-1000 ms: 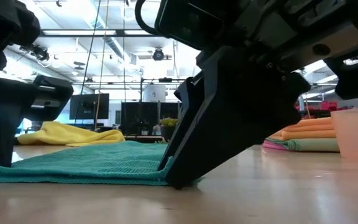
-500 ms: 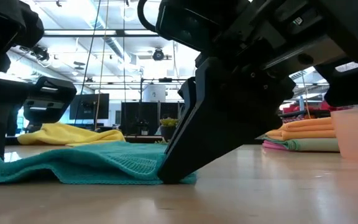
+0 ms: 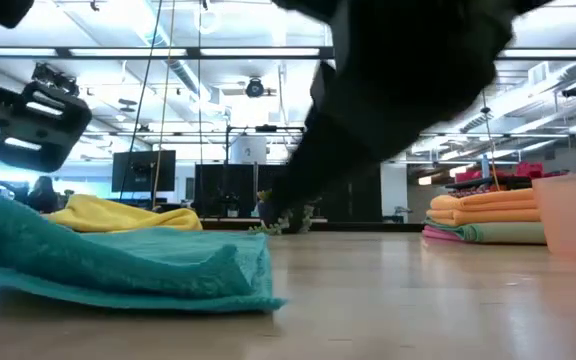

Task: Fold microfiber towels
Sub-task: Fold the blue microfiber towel

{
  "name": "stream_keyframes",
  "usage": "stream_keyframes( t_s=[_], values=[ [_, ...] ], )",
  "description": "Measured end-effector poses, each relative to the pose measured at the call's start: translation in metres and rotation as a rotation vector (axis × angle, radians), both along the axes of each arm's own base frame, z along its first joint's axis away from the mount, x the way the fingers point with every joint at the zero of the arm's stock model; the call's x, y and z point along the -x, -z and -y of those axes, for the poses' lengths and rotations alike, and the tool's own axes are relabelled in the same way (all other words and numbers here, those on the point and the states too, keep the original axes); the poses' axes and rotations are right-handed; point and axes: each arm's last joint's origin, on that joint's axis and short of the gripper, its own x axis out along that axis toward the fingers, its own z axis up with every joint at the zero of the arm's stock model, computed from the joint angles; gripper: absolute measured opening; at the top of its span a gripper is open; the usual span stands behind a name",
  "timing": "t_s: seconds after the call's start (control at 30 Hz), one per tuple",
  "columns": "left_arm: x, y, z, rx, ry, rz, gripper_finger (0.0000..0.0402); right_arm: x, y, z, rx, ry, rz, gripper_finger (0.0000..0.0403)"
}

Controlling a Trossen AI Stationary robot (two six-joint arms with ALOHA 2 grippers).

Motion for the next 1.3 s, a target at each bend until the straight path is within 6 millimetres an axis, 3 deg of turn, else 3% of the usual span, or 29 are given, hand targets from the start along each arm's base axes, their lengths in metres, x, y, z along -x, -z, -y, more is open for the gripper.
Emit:
stream_keyframes(
  t_s=[0.13,0.33,0.53,0.67,0.8,0.9,1.07,1.3],
  values=[
    [0.002,-0.003,0.002,0.028,-0.013,-0.001,0.0008,0.002,-0.01,-0.004,0.02,-0.045,0.045,0.0042],
    [0.003,-0.001,0.002,0.038,-0.035,-0.026,0.0007,0.004,-0.005,-0.016,0.143,-0.141,0.127,0.0061],
    [0.001,-0.001,-0.001,0.023,-0.06,-0.03,0.0005,0.002,0.005,-0.016,0.264,-0.134,0.155,0.0139],
    [-0.001,-0.001,-0.003,0.017,-0.082,-0.027,0.0008,0.001,0.014,-0.017,0.232,-0.145,0.132,0.0201],
    [-0.001,0.0,-0.005,0.007,-0.09,-0.032,0.0006,0.001,0.013,-0.023,0.198,-0.174,0.16,0.0234],
    [-0.001,0.0,-0.005,0.008,-0.09,-0.032,0.0005,-0.002,0.019,-0.026,0.173,-0.196,0.174,0.0238],
    [-0.001,0.0,-0.005,0.015,-0.095,-0.033,0.001,-0.007,0.044,-0.024,0.193,-0.216,0.159,0.0231],
    [0.0,0.001,-0.005,0.013,-0.105,-0.053,0.001,-0.006,0.049,-0.021,0.189,-0.163,0.105,0.019]
  ],
)
